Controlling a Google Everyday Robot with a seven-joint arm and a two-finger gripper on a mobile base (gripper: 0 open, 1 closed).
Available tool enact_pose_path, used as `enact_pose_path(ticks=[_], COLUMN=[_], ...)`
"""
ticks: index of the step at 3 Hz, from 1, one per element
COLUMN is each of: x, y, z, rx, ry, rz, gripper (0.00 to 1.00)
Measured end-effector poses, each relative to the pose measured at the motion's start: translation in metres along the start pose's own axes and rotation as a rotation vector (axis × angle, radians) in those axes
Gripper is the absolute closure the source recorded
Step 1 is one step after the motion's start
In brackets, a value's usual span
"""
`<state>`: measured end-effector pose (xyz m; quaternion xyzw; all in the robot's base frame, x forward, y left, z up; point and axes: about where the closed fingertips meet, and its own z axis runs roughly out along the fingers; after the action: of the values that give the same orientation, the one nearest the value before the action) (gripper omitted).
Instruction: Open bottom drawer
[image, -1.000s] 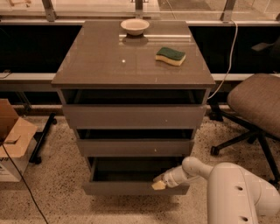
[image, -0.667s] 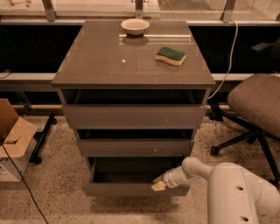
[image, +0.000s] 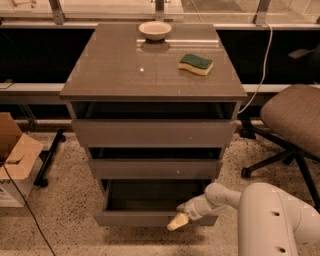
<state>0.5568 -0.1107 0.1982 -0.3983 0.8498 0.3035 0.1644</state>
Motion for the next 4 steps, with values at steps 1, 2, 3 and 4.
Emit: enact_pose_path(ticks=[1, 2, 3, 4], x=[-0.003, 0.015, 0.019, 0.018], y=[0.002, 0.009, 0.012, 0.013], z=[-0.004, 0.0, 0.0, -0.001], rx=[0.0, 0.016, 0.015, 0.015], ry=[0.0, 0.021, 0.029, 0.029], rz=[0.0, 0.012, 0.018, 0.018], gripper=[0.0, 0.0, 0.0, 0.19])
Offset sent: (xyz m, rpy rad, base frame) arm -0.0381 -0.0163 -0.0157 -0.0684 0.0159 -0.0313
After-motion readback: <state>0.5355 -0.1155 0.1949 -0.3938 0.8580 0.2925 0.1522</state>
